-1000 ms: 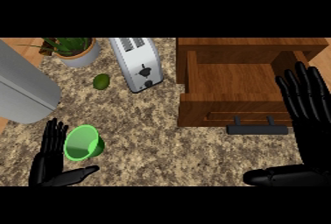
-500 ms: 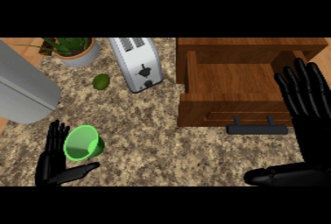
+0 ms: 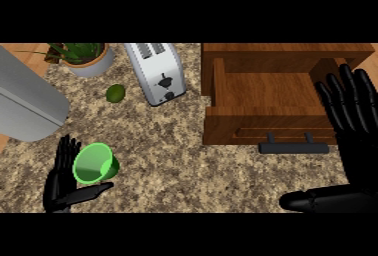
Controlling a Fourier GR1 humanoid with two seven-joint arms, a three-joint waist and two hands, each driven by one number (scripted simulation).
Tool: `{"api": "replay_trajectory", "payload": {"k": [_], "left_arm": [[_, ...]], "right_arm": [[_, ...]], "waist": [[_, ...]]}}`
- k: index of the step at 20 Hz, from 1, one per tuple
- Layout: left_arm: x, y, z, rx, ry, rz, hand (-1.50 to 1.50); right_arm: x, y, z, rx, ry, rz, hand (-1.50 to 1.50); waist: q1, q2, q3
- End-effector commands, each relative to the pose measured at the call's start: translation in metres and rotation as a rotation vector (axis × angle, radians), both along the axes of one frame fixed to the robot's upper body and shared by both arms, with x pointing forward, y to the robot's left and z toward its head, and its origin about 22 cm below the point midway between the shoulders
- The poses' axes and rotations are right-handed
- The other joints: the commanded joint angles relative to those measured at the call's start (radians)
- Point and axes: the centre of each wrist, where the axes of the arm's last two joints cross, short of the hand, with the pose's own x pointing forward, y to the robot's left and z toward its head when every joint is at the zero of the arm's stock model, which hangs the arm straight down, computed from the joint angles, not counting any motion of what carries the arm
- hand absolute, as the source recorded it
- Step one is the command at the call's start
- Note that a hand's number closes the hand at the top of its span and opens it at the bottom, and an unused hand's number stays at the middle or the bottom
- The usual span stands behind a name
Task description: Pick up the cup, place it into the drawer and close the drawer
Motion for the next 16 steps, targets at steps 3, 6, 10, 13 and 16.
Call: {"api": "replay_trajectory", "payload": {"k": [3,6,10,13,16], "left_arm": [[-0.001,-0.009,-0.016,-0.024,-0.019,-0.035,-1.5],[0.01,0.009,-0.01,-0.056,-0.023,-0.048,-1.5],[0.008,-0.017,-0.027,-0.108,-0.029,-0.029,-1.5],[0.001,-0.004,-0.028,-0.128,-0.026,-0.043,-1.5],[0.009,-0.008,-0.027,-0.151,-0.032,-0.068,-1.5]], "right_arm": [[0.005,-0.001,0.002,0.0,-0.015,0.004,-1.5],[-0.003,0.001,0.003,-0.004,0.003,0.002,-1.5],[-0.004,-0.003,-0.002,0.003,0.012,0.008,-1.5],[-0.003,-0.014,0.002,-0.014,0.003,0.013,-1.5],[-0.004,0.002,0.012,-0.001,0.015,0.017,-1.5]], "waist": [[0.0,0.0,0.0],[-0.001,0.0,0.0],[-0.001,0.0,0.0],[-0.001,0.0,0.0],[-0.001,0.0,0.0]]}}
